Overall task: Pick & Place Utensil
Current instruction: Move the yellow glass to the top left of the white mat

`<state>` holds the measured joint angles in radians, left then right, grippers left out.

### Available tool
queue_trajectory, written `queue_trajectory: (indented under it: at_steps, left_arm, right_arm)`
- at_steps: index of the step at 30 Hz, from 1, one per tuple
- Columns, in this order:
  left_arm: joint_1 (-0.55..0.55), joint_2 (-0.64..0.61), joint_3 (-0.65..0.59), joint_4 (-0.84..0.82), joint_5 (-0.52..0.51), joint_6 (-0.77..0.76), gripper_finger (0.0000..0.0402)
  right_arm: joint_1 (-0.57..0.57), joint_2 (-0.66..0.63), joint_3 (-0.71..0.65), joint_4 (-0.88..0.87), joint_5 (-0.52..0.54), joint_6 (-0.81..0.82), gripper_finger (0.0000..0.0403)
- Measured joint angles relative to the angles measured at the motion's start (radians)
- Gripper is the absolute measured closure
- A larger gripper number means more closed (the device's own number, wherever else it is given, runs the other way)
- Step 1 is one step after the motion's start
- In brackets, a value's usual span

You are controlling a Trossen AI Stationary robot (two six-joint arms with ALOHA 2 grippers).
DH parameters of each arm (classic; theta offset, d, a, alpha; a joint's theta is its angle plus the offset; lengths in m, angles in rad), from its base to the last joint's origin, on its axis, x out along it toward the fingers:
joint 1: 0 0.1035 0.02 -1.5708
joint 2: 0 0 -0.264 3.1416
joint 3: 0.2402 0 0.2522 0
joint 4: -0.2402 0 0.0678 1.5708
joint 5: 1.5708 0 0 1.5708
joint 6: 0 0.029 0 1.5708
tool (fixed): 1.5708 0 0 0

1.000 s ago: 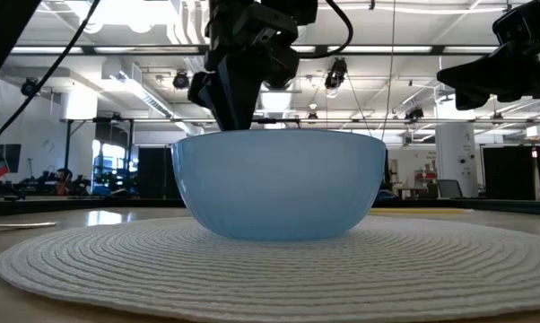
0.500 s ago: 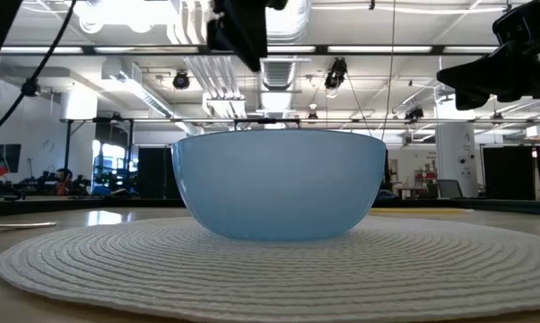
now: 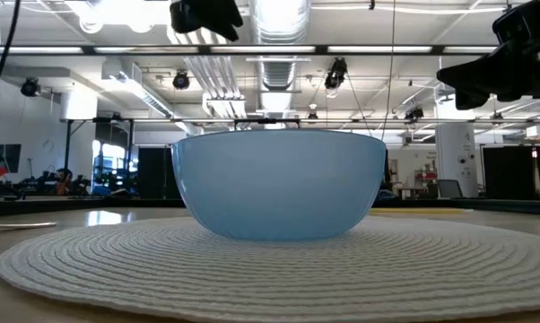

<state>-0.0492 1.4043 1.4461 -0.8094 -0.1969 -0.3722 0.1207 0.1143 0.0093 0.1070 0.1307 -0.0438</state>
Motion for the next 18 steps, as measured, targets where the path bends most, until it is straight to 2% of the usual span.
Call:
queue_trajectory:
  at_steps: [6,10,13,18]
  left_arm:
    - [-0.001,-0.161,-0.35,0.453,0.091,0.015,0.0266]
    - [-0.001,-0.233,-0.528,0.727,0.134,0.035,0.0266]
    - [-0.001,-0.276,-0.624,0.862,0.135,0.077,0.0266]
    - [-0.001,-0.332,-0.735,0.98,0.135,0.138,0.0266]
  right_arm:
    - [0.0,-0.001,0.0,0.008,0.0,0.134,0.0394]
    - [0.0,-0.001,0.0,0.039,0.0,0.177,0.0394]
    - [0.0,-0.001,0.0,0.077,-0.001,0.247,0.0394]
    - [0.0,-0.001,0.0,0.181,0.0,0.316,0.0394]
